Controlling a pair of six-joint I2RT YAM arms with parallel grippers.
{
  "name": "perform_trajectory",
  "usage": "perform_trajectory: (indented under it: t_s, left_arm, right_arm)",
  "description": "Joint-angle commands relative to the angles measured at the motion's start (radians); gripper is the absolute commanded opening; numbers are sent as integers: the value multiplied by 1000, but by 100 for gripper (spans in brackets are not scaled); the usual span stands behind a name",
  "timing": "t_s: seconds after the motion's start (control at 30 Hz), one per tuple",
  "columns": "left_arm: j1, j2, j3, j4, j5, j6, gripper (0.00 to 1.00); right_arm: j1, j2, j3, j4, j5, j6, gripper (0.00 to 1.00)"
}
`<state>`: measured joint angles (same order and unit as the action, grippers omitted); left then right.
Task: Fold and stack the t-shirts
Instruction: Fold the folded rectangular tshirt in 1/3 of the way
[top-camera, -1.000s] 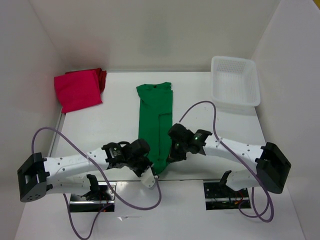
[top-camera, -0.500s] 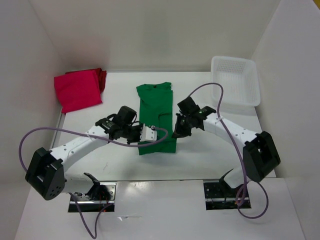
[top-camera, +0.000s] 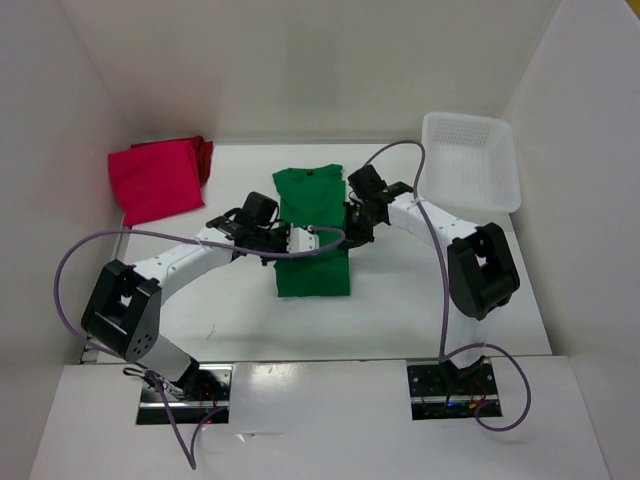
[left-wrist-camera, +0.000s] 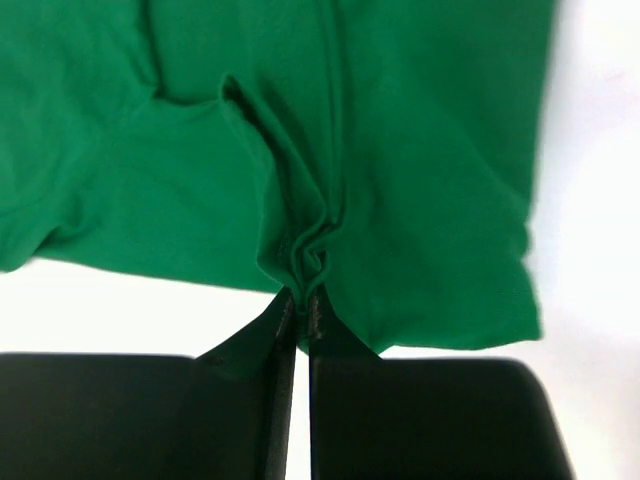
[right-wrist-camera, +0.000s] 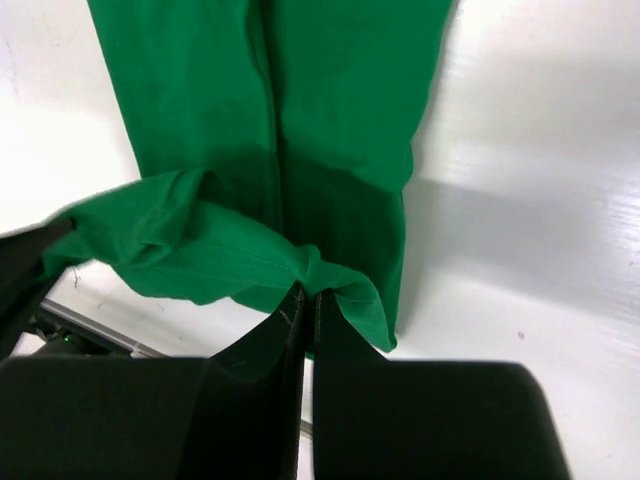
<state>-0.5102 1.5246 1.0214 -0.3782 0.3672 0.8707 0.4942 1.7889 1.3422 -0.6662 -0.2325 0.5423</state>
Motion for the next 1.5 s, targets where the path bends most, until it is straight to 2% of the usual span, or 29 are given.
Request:
perform_trajectory:
  t_s: [0.0, 0.13, 0.6, 0.87, 0.9, 0.97, 1.0, 1.03, 1.07, 1.1, 1.13, 1.23, 1.27, 1.33, 1.37, 1.4, 1.47]
  left_arm:
    - [27, 34, 51, 48, 3, 34, 0]
    - [45, 89, 97, 70, -7, 59, 0]
    - [55, 184, 117, 142, -17, 77, 0]
    - [73, 250, 108, 240, -27, 96, 4]
    - [73, 250, 108, 240, -27, 96, 6]
    - [73, 250, 108, 252, -27, 96, 12]
    - [73, 250, 108, 262, -27, 96, 14]
    - [85, 250, 108, 262, -45, 96, 18]
    - [85, 250, 108, 280, -57, 87, 26]
    - [99, 250, 108, 295, -72, 74, 43]
    - [108, 250, 108, 329, -108, 38, 51]
    - [136, 232, 108, 366, -180, -10, 63]
    - [136, 220, 118, 378, -203, -27, 66]
    - [145, 209, 140, 400, -267, -62, 74]
    - [159, 195, 153, 400, -277, -99, 76]
    - [159, 178, 187, 363, -277, -116, 76]
    - [193, 151, 230, 299, -277, -137, 77]
  right_arm:
    - [-19, 24, 70, -12, -18, -53, 0]
    - [-28, 65, 112, -12, -27, -62, 0]
    - [-66, 190, 198, -12, -45, -71, 0]
    - [-95, 251, 232, 22, -36, -81, 22]
    - [-106, 260, 241, 34, -36, -81, 30]
    - [-106, 271, 250, 34, -36, -81, 39]
    - [-115, 271, 262, 43, -36, -81, 48]
    - [-115, 271, 262, 43, -36, -81, 53]
    - [-124, 271, 278, 43, -36, -81, 58]
    - [-125, 262, 290, 43, -12, -81, 62]
    - [-137, 253, 290, 43, -2, -81, 64]
    - [-146, 186, 281, 43, 44, -99, 64]
    - [-146, 137, 252, 43, 56, -111, 60]
    - [-126, 83, 206, 43, 71, -120, 44]
    - [-115, 29, 152, 43, 71, -120, 38]
    - [-85, 6, 129, 43, 71, -130, 27]
    - [-51, -26, 74, 43, 58, -130, 19]
